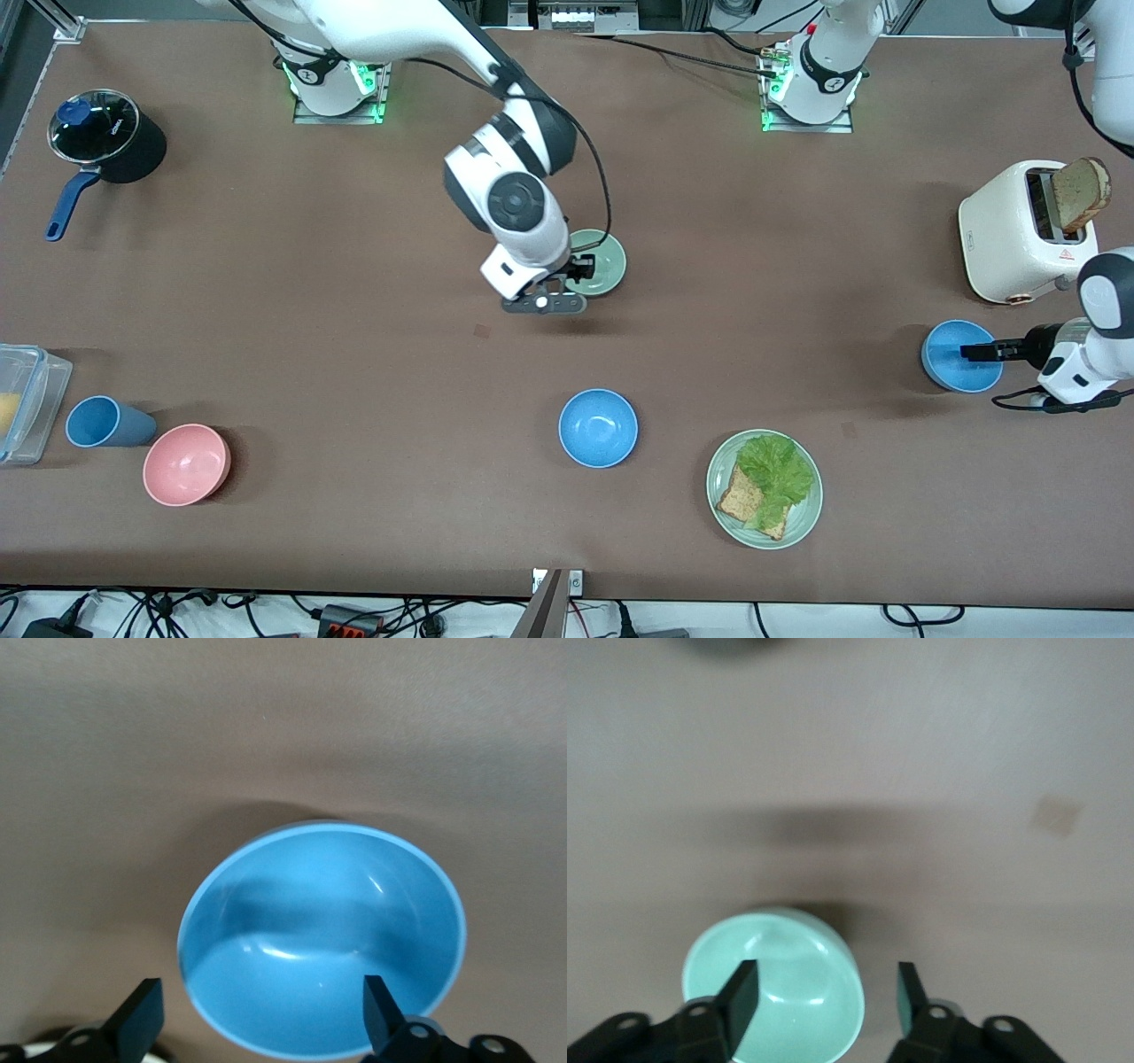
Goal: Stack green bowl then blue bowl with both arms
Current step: 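Carry the green bowl with the right gripper while the left gripper grasps the blue bowl, then release the green bowl mid-table and withdraw the right gripper while the left lifts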
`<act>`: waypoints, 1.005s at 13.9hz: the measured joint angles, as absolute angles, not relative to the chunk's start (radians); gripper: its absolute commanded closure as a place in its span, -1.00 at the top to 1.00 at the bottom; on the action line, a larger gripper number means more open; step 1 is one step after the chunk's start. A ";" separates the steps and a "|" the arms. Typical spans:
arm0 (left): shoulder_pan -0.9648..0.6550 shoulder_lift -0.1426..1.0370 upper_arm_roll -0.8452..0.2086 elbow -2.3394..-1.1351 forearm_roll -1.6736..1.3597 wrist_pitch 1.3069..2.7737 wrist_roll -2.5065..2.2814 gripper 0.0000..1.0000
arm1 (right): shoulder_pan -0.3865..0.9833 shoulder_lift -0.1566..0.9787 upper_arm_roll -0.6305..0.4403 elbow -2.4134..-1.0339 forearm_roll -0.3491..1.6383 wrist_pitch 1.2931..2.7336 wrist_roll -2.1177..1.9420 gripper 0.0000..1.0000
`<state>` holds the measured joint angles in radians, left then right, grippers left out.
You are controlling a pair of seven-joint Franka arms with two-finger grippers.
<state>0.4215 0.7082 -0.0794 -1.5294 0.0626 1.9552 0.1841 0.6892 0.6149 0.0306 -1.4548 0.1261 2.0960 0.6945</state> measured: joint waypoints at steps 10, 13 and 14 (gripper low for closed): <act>0.452 0.735 -0.079 -1.525 0.063 1.999 0.352 -0.36 | 0.341 0.413 -0.009 -1.455 0.028 1.980 0.625 1.00; 0.460 0.744 -0.079 -1.525 0.063 2.007 0.421 -0.98 | 0.256 0.391 -0.012 -1.455 0.024 1.979 0.516 1.00; 0.463 0.743 -0.080 -1.524 0.063 2.007 0.460 -0.98 | 0.218 0.378 -0.014 -1.455 0.024 1.971 0.450 1.00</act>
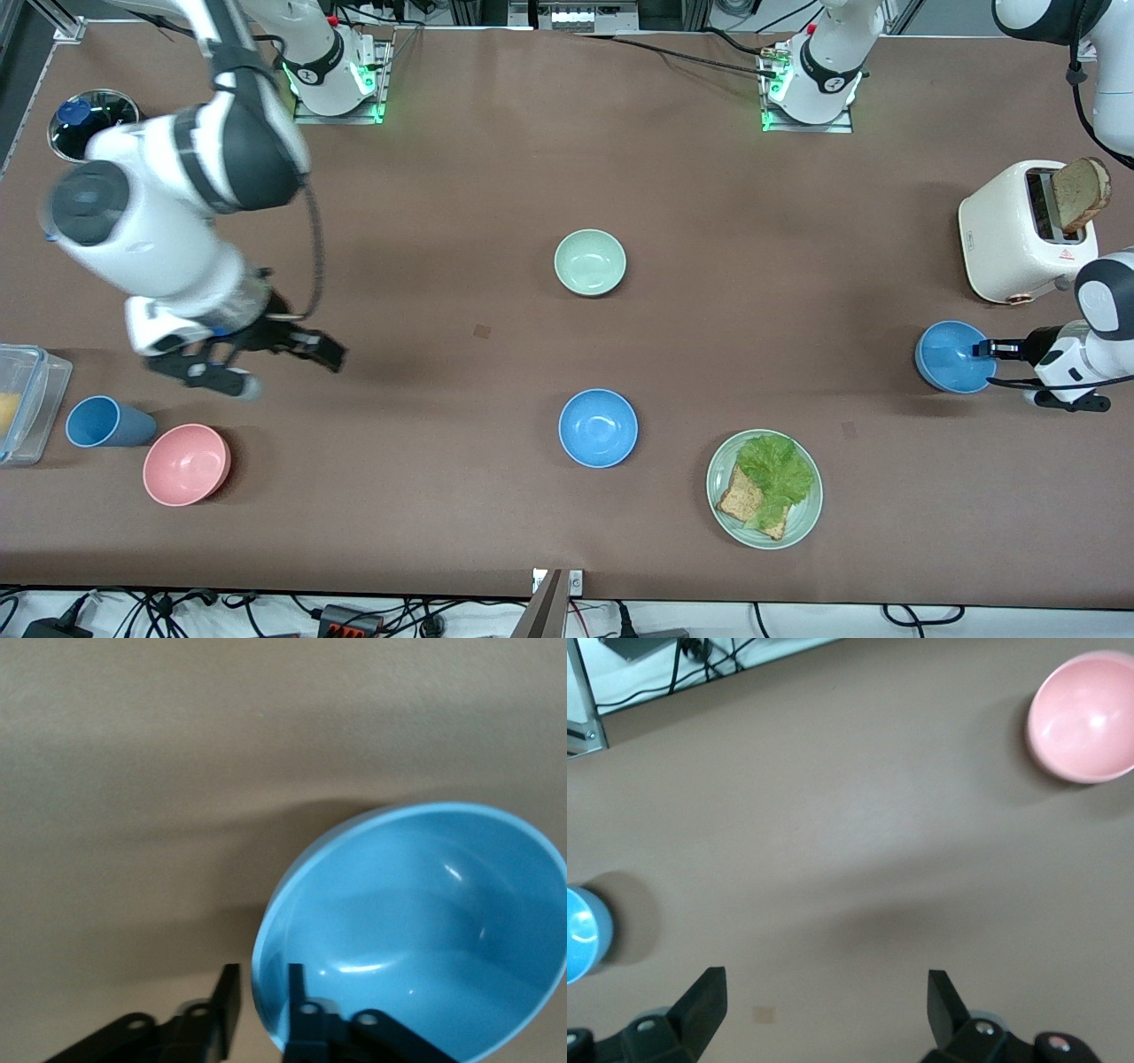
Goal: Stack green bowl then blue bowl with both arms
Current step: 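Release the green bowl mid-table and withdraw the right gripper while the left lifts, then carry the blue bowl with the left gripper over the green bowl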
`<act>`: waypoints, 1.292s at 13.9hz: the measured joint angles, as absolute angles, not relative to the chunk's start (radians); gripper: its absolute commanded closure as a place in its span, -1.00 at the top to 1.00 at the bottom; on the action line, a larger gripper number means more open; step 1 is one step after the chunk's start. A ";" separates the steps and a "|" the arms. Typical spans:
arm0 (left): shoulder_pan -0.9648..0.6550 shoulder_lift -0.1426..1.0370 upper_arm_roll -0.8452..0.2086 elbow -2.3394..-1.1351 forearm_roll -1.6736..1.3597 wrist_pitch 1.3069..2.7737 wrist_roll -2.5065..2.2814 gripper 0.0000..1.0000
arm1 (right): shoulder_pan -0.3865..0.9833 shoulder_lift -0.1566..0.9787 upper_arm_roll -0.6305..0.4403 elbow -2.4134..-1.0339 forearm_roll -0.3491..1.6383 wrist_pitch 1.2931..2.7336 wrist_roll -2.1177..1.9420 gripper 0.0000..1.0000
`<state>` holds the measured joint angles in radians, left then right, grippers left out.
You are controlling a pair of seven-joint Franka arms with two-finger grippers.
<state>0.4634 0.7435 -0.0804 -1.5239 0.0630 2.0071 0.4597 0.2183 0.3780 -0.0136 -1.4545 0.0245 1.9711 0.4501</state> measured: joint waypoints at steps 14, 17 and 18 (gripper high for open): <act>0.461 0.353 -0.396 -1.348 0.049 1.288 0.150 -0.98 | -0.026 0.201 -0.084 -1.384 0.024 1.567 -0.020 1.00; 0.455 0.351 -0.516 -1.333 -0.105 1.256 -0.228 -0.99 | -0.025 0.181 -0.082 -1.419 0.024 1.560 -0.020 1.00; 0.455 0.360 -0.554 -1.334 -0.143 1.260 -0.339 -0.99 | -0.025 0.166 -0.082 -1.445 0.024 1.563 -0.020 1.00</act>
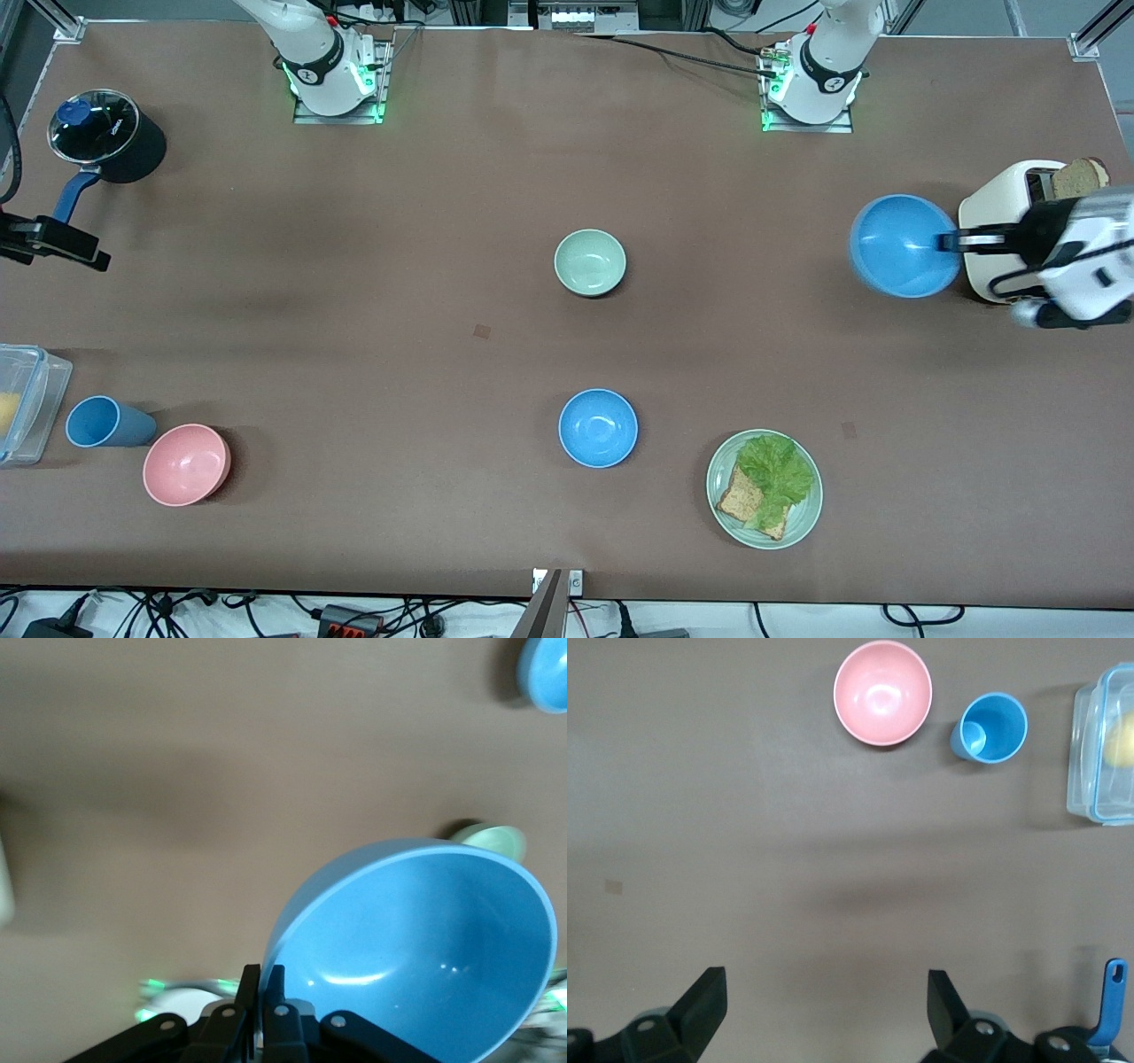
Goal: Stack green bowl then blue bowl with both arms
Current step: 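Carry the blue bowl with the left gripper over the green bowl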
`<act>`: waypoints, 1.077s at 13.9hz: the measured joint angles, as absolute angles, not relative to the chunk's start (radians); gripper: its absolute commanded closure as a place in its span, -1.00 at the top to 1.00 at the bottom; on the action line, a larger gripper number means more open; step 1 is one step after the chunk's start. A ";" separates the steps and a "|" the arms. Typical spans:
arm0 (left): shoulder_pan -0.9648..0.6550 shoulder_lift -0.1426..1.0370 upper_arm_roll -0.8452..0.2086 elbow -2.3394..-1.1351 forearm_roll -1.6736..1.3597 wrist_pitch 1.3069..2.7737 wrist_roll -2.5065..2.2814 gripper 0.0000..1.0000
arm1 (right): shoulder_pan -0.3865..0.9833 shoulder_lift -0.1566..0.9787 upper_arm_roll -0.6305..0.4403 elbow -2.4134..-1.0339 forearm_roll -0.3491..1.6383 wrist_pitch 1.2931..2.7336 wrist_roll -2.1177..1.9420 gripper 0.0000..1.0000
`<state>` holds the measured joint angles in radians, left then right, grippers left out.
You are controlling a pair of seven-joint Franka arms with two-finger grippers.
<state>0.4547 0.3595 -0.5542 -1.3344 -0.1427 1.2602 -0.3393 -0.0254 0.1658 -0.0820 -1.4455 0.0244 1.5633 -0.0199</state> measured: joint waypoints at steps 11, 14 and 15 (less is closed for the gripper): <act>0.177 0.374 -0.805 -1.605 -0.159 1.739 -1.153 -0.99 | -0.020 -0.046 -0.070 -1.780 0.013 1.741 -0.024 1.00; 0.178 0.315 -0.864 -1.779 -0.157 1.960 -1.260 -0.99 | -0.020 -0.056 -0.070 -1.782 0.013 1.740 -0.024 1.00; 0.177 0.291 -0.877 -1.824 -0.157 2.004 -1.281 -0.99 | -0.020 -0.058 -0.070 -1.781 0.013 1.740 -0.025 1.00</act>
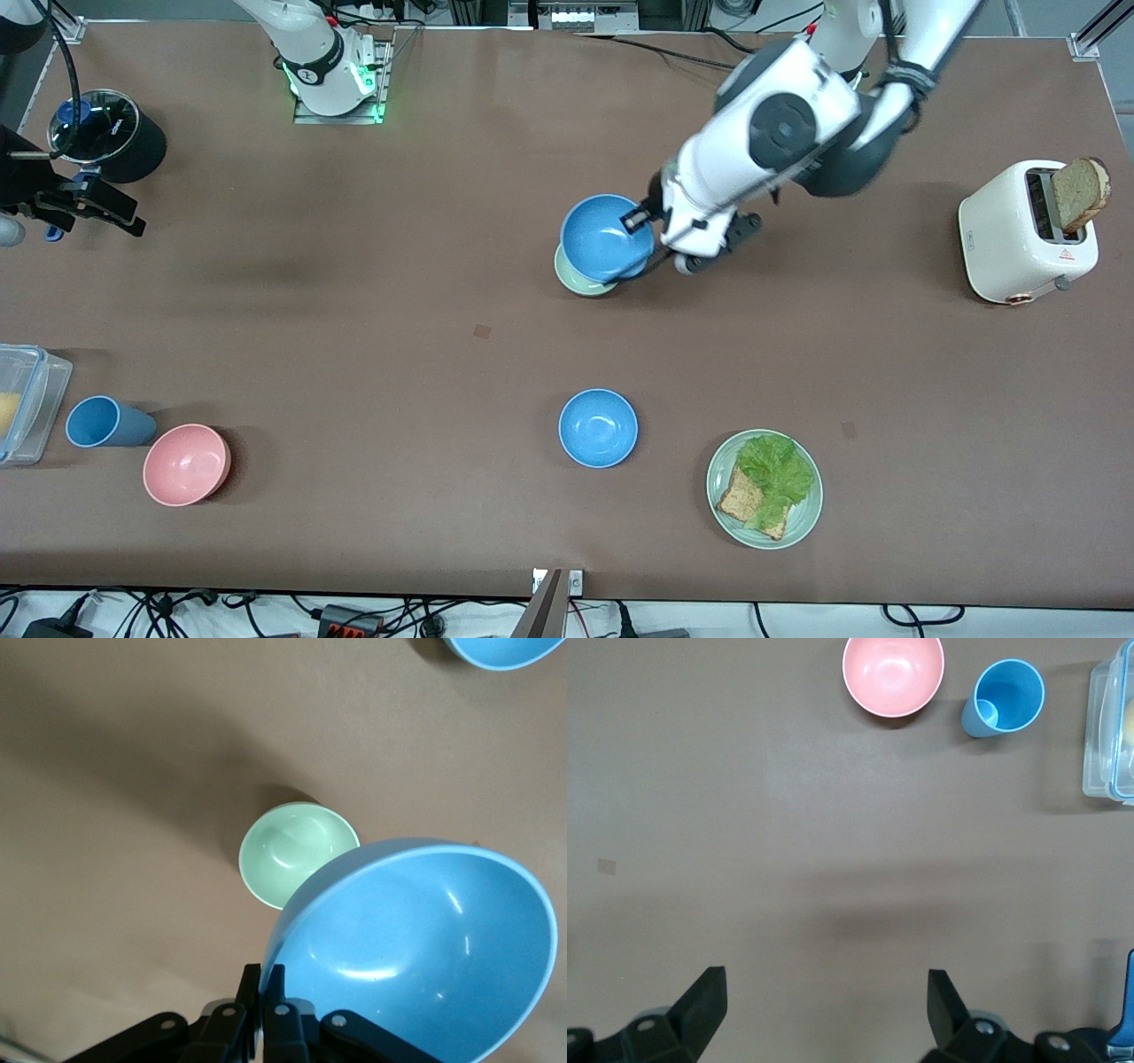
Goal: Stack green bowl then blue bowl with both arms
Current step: 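Carry the blue bowl with the left gripper over the green bowl, then lower the blue bowl into the green bowl and open the left gripper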
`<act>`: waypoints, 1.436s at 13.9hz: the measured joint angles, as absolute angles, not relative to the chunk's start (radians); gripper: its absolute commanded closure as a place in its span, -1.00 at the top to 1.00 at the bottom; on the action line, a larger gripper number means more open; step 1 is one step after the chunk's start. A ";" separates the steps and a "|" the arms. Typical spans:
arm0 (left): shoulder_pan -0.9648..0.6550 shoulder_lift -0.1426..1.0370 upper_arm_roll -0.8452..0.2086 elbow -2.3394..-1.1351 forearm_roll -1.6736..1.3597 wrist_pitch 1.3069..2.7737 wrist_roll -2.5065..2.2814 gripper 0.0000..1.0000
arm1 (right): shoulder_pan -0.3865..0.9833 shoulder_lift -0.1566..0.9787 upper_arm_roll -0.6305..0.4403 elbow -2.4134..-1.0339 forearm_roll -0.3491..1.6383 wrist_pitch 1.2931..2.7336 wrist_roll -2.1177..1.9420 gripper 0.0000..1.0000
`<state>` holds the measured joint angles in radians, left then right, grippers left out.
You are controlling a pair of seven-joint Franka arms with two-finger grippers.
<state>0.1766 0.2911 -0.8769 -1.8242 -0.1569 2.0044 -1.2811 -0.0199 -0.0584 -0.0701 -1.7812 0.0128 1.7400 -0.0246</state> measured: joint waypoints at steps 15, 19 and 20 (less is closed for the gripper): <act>0.067 0.446 -0.886 -2.008 0.224 2.279 -1.496 -0.99 | -0.020 -0.060 -0.070 -1.782 0.011 1.738 -0.026 1.00; 0.066 0.505 -0.883 -2.007 0.280 2.282 -1.495 -0.99 | -0.020 -0.060 -0.070 -1.782 0.011 1.737 -0.026 1.00; 0.066 0.515 -0.883 -2.007 0.285 2.282 -1.495 -0.99 | -0.020 -0.060 -0.070 -1.782 0.011 1.737 -0.026 1.00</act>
